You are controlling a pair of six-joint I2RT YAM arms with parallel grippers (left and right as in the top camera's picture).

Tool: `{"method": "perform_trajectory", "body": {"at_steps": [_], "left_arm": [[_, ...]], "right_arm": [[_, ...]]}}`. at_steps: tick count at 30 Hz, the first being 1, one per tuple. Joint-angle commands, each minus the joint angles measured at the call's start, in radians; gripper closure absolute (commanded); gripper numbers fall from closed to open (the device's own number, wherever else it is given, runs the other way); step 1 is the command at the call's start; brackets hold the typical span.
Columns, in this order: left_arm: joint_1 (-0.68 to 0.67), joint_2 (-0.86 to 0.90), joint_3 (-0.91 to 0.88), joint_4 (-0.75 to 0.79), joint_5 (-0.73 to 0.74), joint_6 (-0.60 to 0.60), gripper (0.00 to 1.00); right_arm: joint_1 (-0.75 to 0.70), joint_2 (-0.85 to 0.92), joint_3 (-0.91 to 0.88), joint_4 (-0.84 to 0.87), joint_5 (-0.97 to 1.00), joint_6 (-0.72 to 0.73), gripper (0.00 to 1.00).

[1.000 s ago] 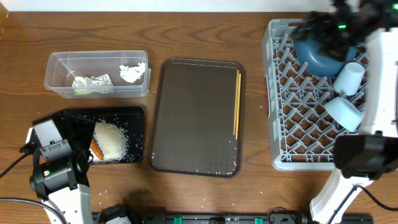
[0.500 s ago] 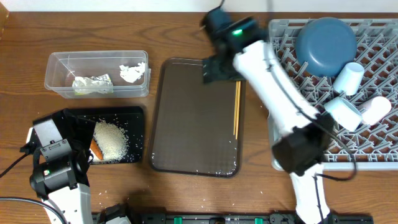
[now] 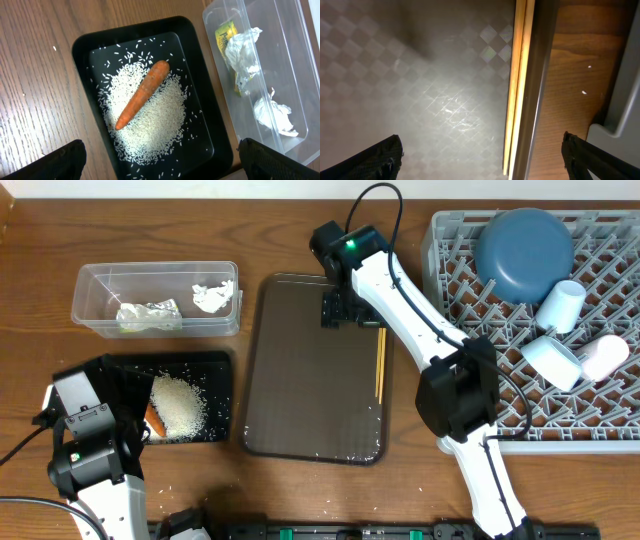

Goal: Sort waste into correct bins and load items into the dishwasher rack
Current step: 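Move the right gripper over the wooden chopsticks on the tray, then lower the right gripper and grasp the chopsticks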

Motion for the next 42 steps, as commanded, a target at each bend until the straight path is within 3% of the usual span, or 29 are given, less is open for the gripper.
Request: {"method": "perform_trajectory", "body": {"at_steps": [1,8,17,26,42], "left_arm": [[0.006,0.001,-0.001,-0.003,-0.005,-0.013,0.0],[0.006,0.001,-0.001,-0.003,-0.005,-0.012,0.0],[0.006,0.001,-0.001,-0.003,-0.005,-0.013,0.0],[0.006,0.001,-0.001,-0.003,-0.005,-0.012,0.0],[0.006,0.001,-0.001,-0.003,-0.005,-0.012,0.0]], "right_arm": [[-0.011,0.034,-0.001,0.003,-0.027,-0.013,0.01],[-0.034,0.066,-0.002,0.056,-0.13,-0.109,0.01],[-0.072,0.076,-0.039,0.064,-0.117,-0.109,0.01],[-0.083,0.076,-0.163,0.209,-0.186,-0.161,0.01],[-0.079,0.049,-0.113,0.147,-0.17,-0.161,0.01]]}}
